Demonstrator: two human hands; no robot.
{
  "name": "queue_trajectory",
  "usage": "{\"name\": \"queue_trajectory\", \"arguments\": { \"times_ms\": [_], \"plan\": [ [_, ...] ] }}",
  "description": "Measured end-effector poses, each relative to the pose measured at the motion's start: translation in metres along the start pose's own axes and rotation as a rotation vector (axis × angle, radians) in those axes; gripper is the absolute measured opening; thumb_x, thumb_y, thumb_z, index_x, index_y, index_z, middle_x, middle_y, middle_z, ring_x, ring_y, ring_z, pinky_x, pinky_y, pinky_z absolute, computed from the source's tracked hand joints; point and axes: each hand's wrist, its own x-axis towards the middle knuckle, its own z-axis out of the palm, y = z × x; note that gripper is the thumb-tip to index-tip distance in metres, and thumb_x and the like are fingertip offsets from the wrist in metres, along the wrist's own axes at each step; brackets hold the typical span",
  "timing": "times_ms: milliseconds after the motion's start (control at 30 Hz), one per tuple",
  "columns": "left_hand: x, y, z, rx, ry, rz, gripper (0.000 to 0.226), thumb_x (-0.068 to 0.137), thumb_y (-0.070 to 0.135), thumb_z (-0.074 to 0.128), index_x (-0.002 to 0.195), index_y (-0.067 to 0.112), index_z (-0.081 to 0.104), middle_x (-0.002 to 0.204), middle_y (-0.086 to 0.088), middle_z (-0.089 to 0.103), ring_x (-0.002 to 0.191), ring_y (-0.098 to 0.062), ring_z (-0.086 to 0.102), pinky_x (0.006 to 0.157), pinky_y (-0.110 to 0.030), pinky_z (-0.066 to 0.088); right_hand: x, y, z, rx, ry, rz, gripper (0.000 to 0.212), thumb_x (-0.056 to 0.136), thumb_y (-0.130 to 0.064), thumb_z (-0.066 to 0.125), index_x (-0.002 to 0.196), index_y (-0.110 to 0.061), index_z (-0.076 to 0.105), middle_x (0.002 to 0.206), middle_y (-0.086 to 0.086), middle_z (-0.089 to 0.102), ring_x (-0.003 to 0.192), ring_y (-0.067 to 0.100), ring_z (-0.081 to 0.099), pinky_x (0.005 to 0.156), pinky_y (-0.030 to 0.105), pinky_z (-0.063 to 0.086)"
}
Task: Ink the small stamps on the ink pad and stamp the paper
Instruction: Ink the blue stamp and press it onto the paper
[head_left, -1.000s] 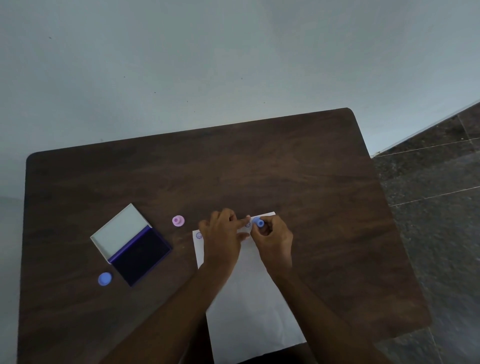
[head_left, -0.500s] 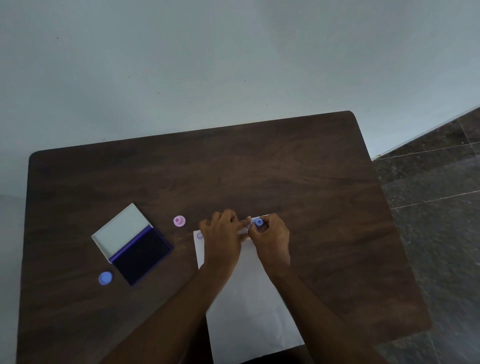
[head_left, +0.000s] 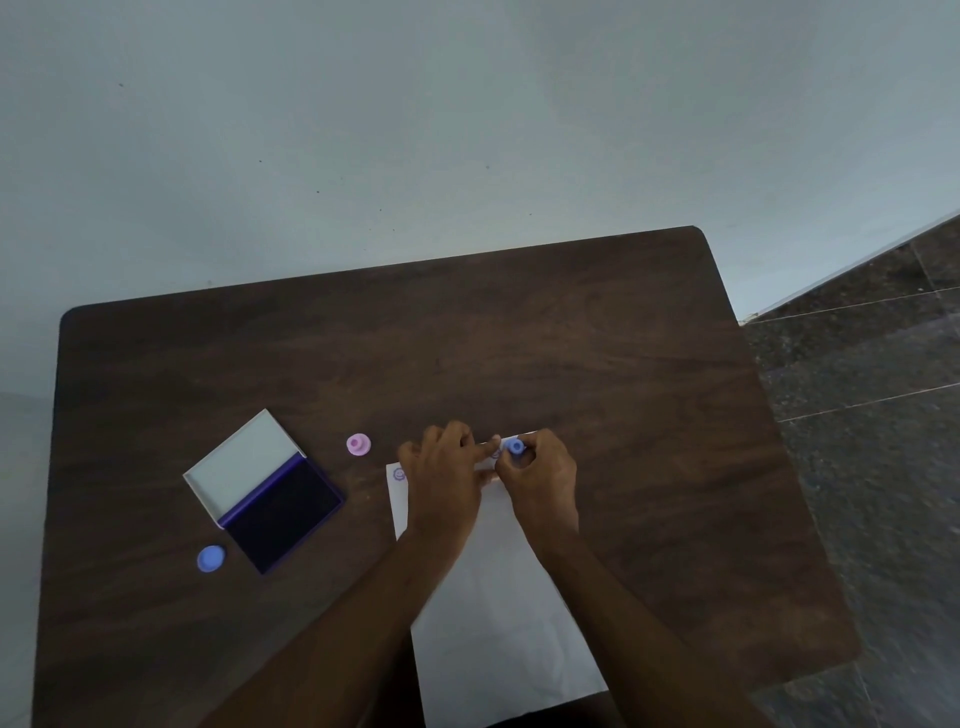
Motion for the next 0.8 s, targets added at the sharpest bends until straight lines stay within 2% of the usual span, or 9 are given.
{"name": "queue_trajectory", "arguments": {
  "times_ms": [100, 200, 300, 400, 500, 633, 800],
  "plan": [
    [0.001, -0.001, 0.002, 0.017, -0.022, -0.007, 0.03, 0.08, 0.045, 0.072, 0.102, 0.024, 0.07, 0.104, 0.002, 0.067, 0.098, -0.017, 0.056, 0.089, -0.034, 0.034, -0.001, 0.0, -0.001, 0.011, 0.005, -0.014, 0.018, 0.086, -0.023, 0.07, 0.088, -0.006, 0.065, 0.086, 0.01, 0.069, 0.072, 0.013, 0.059, 0.067, 0.019, 0.047],
    [0.002, -0.002, 0.002, 0.013, -0.007, -0.005, 0.029, 0.079, 0.044, 0.074, 0.098, 0.022, 0.071, 0.101, 0.001, 0.067, 0.095, -0.018, 0.057, 0.087, -0.034, 0.034, -0.002, 0.0, -0.001, 0.005, -0.004, -0.006, 0.02, 0.086, -0.023, 0.069, 0.091, -0.004, 0.065, 0.088, 0.01, 0.069, 0.074, 0.015, 0.059, 0.07, 0.021, 0.048],
    [0.002, -0.001, 0.0, 0.038, -0.028, 0.009, 0.027, 0.076, 0.041, 0.077, 0.096, 0.023, 0.073, 0.096, 0.001, 0.066, 0.09, -0.019, 0.057, 0.083, -0.036, 0.035, -0.006, -0.002, -0.004, 0.037, 0.042, -0.014, 0.015, 0.083, -0.018, 0.072, 0.088, -0.006, 0.065, 0.085, 0.009, 0.069, 0.069, 0.011, 0.058, 0.065, 0.015, 0.048],
    [0.002, 0.0, -0.001, 0.042, -0.035, 0.04, 0.032, 0.066, 0.035, 0.087, 0.095, 0.028, 0.075, 0.088, 0.001, 0.064, 0.084, -0.021, 0.057, 0.078, -0.04, 0.039, -0.012, 0.0, -0.017, 0.082, 0.172, 0.063, 0.016, 0.077, -0.018, 0.077, 0.082, -0.016, 0.061, 0.077, -0.003, 0.067, 0.066, 0.01, 0.064, 0.06, 0.025, 0.057],
    [0.004, 0.0, 0.0, 0.083, -0.062, 0.032, 0.039, 0.069, 0.041, 0.083, 0.105, 0.03, 0.073, 0.093, 0.002, 0.065, 0.088, -0.018, 0.056, 0.082, -0.037, 0.038, -0.017, 0.006, -0.032, 0.112, 0.222, 0.104, 0.019, 0.075, -0.023, 0.079, 0.081, -0.021, 0.061, 0.075, -0.01, 0.067, 0.063, 0.009, 0.065, 0.053, 0.021, 0.055],
    [0.002, -0.001, 0.001, 0.084, -0.036, 0.052, 0.042, 0.07, 0.039, 0.083, 0.109, 0.031, 0.072, 0.093, 0.003, 0.063, 0.087, -0.019, 0.056, 0.081, -0.037, 0.035, -0.024, 0.009, -0.044, 0.137, 0.229, 0.121, 0.017, 0.077, -0.025, 0.078, 0.082, -0.018, 0.063, 0.076, -0.007, 0.068, 0.062, 0.009, 0.063, 0.051, 0.013, 0.046],
    [0.002, 0.002, 0.0, 0.068, -0.042, 0.034, 0.047, 0.076, 0.047, 0.075, 0.121, 0.035, 0.065, 0.111, 0.006, 0.064, 0.1, -0.016, 0.054, 0.095, -0.036, 0.032, -0.03, 0.012, -0.041, 0.169, 0.176, 0.174, 0.018, 0.078, -0.026, 0.077, 0.086, -0.017, 0.063, 0.082, -0.005, 0.07, 0.067, 0.011, 0.065, 0.054, 0.014, 0.048]
  ]
}}
